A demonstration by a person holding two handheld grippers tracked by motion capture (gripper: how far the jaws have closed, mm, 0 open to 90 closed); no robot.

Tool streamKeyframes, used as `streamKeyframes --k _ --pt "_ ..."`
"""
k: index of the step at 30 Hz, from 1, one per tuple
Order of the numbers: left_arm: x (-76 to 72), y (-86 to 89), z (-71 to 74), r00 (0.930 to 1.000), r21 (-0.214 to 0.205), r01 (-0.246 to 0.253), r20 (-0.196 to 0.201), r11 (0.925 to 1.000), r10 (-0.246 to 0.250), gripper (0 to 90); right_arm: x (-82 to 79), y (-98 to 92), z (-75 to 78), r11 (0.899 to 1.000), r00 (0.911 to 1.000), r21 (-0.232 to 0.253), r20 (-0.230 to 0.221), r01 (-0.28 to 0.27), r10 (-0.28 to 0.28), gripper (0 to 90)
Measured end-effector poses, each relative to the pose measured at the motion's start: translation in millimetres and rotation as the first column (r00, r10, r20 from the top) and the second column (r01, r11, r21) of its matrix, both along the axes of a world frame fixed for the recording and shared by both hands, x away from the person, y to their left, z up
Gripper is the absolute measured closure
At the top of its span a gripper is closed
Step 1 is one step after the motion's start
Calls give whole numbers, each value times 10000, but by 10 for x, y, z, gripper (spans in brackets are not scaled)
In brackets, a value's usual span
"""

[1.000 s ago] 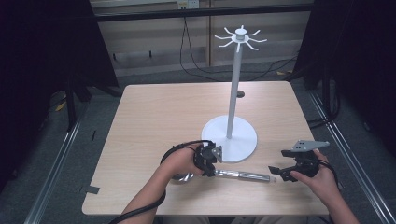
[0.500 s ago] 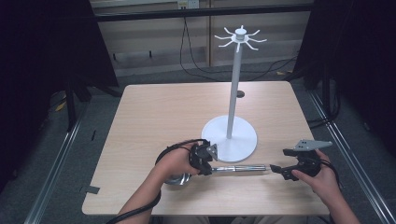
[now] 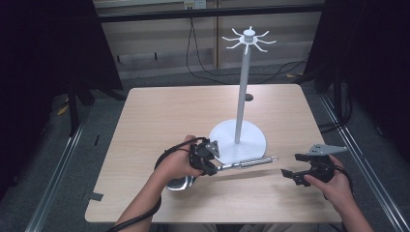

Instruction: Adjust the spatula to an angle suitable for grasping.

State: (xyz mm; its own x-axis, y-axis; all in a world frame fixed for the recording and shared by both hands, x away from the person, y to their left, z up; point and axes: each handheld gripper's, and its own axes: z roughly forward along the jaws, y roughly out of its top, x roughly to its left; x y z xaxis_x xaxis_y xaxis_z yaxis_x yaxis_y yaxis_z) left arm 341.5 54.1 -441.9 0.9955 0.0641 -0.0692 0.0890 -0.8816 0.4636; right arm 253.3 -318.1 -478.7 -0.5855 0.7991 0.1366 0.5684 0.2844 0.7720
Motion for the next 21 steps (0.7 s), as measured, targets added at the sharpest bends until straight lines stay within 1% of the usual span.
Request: streamKeyframes --k 1,2,3,4,6,8,9,10,11,12,13,14,16,18,19,21 --pt "3 12 21 9997 -314 -253 19 9992 254 753 2 9 2 10000 10000 -9 36 -63 63 107" --pt "9 19 40 9997 -320 -247 -1 9992 247 753 0 18 6 10000 10000 30 26 -56 56 107" --pt "-1 21 46 9992 -491 -407 -67 9980 404 753 2 25 7 10000 9999 41 64 -90 90 107" --pt "0 25 58 9992 -558 -401 -85 9976 397 753 1 32 7 9999 9999 39 65 -110 110 107" --pt "-5 28 65 9987 -811 -505 7 9954 508 753 0 50 5 9999 9999 15 32 -132 132 107" --pt "-4 32 76 9984 -841 -563 57 9949 570 753 1 57 2 9999 9999 -26 51 -164 164 107" --pt "-3 37 87 9975 -993 -693 31 9926 700 753 4 68 -3 9997 9997 -125 110 -232 233 107" --pt "-3 37 87 9975 -993 -693 31 9926 700 753 1 73 -2 9996 9996 -155 89 -248 249 107" --pt "-7 37 101 9964 -1125 -835 42 9901 845 753 4 75 -3 9994 9995 -181 153 -290 293 107" --pt "-7 37 101 9964 -1125 -835 42 9901 845 753 4 80 -2 9995 9994 -167 227 -262 266 106" --pt "-16 33 117 9952 -1252 -966 49 9874 980 753 4 85 0 9997 9994 -116 276 -208 211 107" --pt "-14 31 129 9955 -1298 -937 44 9871 951 753 5 89 2 9998 9993 -75 296 -208 210 107" --pt "-22 24 142 9949 -1505 -986 62 9837 1007 753 7 100 3 9996 9990 -64 359 -270 272 107" --pt "-30 16 162 9937 -1591 -1091 87 9812 1119 753 5 119 4 9993 9988 -82 345 -354 357 106" --pt "-32 11 165 9932 -1712 -1125 93 9788 1158 753 1 130 4 9994 9989 -75 306 -342 344 107" --pt "-38 3 177 9922 -1793 -1216 44 9762 1244 753 2 148 5 9993 9989 -81 318 -354 357 107"
